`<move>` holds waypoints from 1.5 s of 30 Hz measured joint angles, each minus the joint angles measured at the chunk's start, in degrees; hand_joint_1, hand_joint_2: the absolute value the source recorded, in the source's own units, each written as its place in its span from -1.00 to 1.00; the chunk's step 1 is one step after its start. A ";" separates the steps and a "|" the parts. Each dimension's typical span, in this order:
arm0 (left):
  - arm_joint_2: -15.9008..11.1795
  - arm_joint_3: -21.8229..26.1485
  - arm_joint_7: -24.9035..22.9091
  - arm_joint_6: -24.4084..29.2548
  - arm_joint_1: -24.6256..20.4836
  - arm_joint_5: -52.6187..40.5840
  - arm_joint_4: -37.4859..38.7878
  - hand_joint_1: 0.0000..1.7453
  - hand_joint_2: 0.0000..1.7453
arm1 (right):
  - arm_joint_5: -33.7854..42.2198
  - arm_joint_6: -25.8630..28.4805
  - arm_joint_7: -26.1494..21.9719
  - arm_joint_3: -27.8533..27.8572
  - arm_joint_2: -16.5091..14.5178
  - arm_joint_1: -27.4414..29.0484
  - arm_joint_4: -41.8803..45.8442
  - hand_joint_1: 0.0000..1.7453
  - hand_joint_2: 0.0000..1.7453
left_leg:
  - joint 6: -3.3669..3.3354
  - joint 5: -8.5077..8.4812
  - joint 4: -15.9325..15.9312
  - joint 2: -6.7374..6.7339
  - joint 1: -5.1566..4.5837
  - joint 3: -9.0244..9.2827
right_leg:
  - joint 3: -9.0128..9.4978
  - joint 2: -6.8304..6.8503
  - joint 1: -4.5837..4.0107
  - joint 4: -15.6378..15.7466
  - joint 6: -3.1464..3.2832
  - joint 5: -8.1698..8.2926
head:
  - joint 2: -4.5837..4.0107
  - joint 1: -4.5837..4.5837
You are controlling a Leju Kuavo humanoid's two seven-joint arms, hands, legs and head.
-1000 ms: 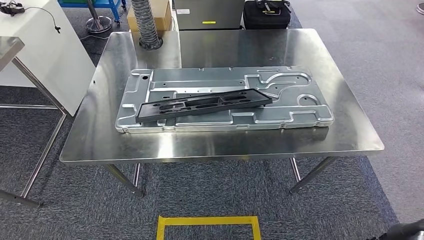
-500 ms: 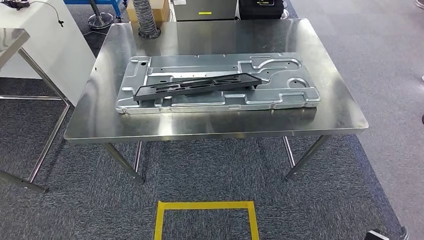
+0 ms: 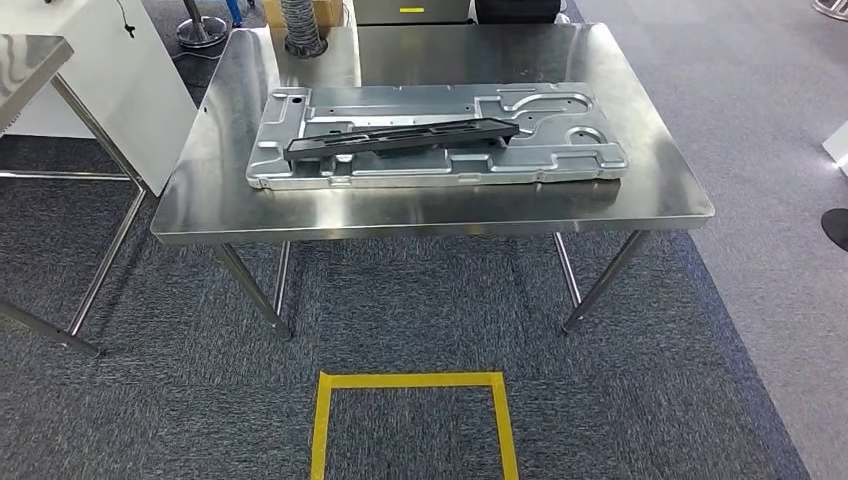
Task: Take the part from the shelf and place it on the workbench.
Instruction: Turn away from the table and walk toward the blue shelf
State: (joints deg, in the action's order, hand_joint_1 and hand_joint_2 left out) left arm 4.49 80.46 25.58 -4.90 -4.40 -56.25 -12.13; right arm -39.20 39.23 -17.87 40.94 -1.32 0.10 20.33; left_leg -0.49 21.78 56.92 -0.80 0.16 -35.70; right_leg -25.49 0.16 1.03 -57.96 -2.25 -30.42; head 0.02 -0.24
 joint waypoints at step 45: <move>-0.09 -1.76 -0.31 -0.21 -0.22 -1.64 0.02 -1.00 -1.00 | -5.37 -7.29 10.88 -4.86 -0.86 -1.84 -8.57 -1.00 -1.00 | 0.60 8.73 3.82 0.36 0.14 9.17 | -9.22 0.43 -1.03 1.26 2.58 6.59 | -0.02 0.17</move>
State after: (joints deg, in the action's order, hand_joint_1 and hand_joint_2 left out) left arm 4.40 78.70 25.27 -5.11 -4.62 -57.90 -12.11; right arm -44.57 31.93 -6.99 36.09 -2.19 -1.74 11.76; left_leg 0.10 30.51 60.74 -0.44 0.30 -26.53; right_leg -34.71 0.58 -0.01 -56.70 0.33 -23.83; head 0.00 -0.07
